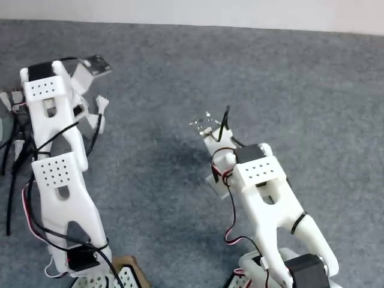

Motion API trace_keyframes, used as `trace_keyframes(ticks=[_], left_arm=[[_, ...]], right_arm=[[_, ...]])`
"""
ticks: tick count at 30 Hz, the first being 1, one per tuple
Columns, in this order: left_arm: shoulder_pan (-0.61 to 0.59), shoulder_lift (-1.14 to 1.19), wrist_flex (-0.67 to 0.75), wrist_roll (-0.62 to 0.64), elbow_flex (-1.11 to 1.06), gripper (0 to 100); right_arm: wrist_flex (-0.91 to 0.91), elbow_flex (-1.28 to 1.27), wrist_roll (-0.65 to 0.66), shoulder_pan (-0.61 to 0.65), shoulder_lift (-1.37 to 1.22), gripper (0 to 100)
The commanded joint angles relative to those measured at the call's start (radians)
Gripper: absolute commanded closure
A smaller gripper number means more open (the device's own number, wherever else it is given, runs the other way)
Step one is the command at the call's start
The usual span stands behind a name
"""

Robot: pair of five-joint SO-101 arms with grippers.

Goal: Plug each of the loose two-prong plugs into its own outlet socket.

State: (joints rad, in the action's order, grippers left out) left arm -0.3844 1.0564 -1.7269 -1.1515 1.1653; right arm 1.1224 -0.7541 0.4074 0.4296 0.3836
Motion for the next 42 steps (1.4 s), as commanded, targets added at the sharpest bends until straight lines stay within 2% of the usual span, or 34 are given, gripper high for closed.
trace_keyframes(ticks=[1,6,10,14,16,18,19,28,34,42], left_arm=[[0.051,-0.018,-0.031,-0.138,0.033,69],[0.064,-0.016,-0.034,-0.299,0.033,69],[0.054,-0.015,-0.034,-0.41,0.01,69],[0.056,-0.008,-0.032,-0.434,-0.031,70],[0.056,0.013,-0.032,-0.434,-0.038,80],[0.048,0.038,-0.032,-0.434,-0.008,95],[0.038,0.047,-0.032,-0.434,0.015,98],[-0.039,0.058,-0.04,-0.292,0.311,100],[-0.107,0.056,-0.04,-0.196,0.49,100],[-0.202,-0.122,-0.041,-0.132,0.49,100]], right_arm=[[0.008,0.004,0.023,0.005,0.031,58.0],[0.008,-0.01,0.025,0.005,0.035,58.0],[0.008,-0.044,0.089,0.005,0.041,58.0],[0.008,-0.045,0.086,0.002,0.041,58.0],[0.008,-0.041,0.086,0.001,0.041,58.0],[0.008,-0.041,0.086,0.002,0.041,58.0],[0.008,-0.041,0.086,0.004,0.041,58.0],[0.008,-0.045,0.084,0.005,0.041,58.0],[0.008,-0.045,0.037,0.005,0.042,58.0],[0.008,-0.039,0.032,0.004,0.042,58.0]])
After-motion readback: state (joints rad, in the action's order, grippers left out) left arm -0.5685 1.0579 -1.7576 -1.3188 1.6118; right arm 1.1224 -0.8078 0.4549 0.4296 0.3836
